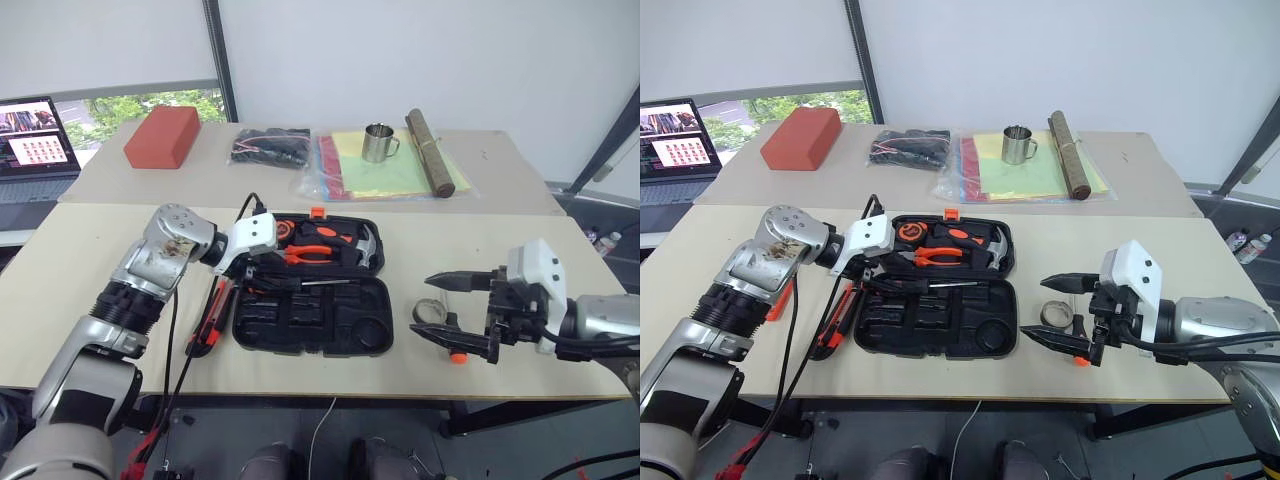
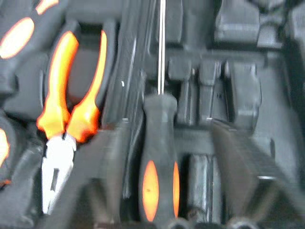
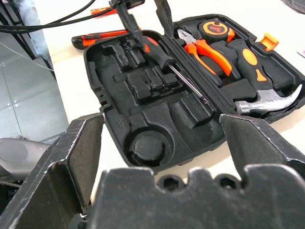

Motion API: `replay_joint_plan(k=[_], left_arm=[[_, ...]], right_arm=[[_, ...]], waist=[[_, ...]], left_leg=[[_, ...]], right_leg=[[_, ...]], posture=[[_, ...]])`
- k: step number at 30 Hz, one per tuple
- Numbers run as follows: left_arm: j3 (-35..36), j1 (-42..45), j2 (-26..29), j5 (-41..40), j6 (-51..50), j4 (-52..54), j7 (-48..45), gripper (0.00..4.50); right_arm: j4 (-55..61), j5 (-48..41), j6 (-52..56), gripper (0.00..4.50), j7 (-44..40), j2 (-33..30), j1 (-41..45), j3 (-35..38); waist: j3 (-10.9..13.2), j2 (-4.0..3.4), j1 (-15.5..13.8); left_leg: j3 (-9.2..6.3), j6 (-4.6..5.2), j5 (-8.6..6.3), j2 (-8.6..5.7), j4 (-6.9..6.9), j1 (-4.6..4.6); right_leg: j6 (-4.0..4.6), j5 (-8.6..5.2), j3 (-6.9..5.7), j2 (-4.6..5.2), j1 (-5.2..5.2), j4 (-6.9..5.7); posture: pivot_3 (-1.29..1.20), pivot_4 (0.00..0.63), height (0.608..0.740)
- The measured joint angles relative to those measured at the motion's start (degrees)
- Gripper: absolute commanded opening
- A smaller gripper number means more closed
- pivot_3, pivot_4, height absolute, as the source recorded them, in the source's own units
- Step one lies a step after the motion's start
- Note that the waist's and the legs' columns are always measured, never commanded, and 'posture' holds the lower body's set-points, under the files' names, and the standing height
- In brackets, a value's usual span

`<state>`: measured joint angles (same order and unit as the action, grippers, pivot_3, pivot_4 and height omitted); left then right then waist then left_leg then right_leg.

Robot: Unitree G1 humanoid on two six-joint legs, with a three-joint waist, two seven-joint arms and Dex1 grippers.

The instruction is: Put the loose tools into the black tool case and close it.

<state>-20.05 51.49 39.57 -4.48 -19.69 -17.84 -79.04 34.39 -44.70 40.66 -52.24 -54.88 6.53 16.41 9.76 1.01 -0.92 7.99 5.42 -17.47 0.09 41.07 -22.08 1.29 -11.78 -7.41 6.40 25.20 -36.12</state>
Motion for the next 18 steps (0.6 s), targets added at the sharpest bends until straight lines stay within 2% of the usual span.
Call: replay_joint_plan(k=[4, 8, 12, 18], left_arm=[[-0.2, 0.0, -2.3, 0.5, -0.3, -0.2, 1.0, 0.04], [-1.8, 0.0, -4.8, 2.9, 0.1, -2.6, 2.2, 0.01], [-3.9, 0.9, -7.2, 6.6, 4.8, -5.4, 4.4, 0.01], [-4.5, 1.0, -7.3, 7.8, 7.5, -6.6, 4.4, 0.01]], right_arm=[[-0.2, 0.1, 0.0, 4.50, 0.0, 0.2, 0.9, -0.4], [-0.8, 0.4, -0.1, 4.50, 0.2, 0.7, 1.6, -0.6], [-1.1, 0.4, -0.1, 4.50, 1.2, 1.5, 1.6, -0.6], [0.4, -0.1, 0.0, 4.50, 2.9, 2.2, -1.2, 0.2]], waist=[[0.0, 0.00, 0.0], [0.0, 0.00, 0.0], [0.0, 0.00, -0.5], [-0.1, -0.02, -0.5]], left_leg=[[0.01, 0.00, 0.00, -0.02, 0.02, 0.01], [0.01, 0.00, 0.00, -0.02, 0.02, 0.00], [0.00, 0.04, 0.02, -0.04, 0.05, 0.15], [0.00, 0.07, 0.02, 0.06, 0.19, 0.20]], right_leg=[[-0.01, 0.01, 0.01, 0.00, -0.02, 0.00], [-0.01, 0.01, -0.01, -0.04, -0.03, 0.01], [-0.07, 0.06, 0.02, 0.04, -0.18, 0.00], [-0.22, 0.08, 0.13, 0.09, -0.20, -0.01]], posture=[[0.00, 0.150, 0.736], [0.00, 0.150, 0.736], [0.00, 0.150, 0.736], [0.00, 0.150, 0.736]])
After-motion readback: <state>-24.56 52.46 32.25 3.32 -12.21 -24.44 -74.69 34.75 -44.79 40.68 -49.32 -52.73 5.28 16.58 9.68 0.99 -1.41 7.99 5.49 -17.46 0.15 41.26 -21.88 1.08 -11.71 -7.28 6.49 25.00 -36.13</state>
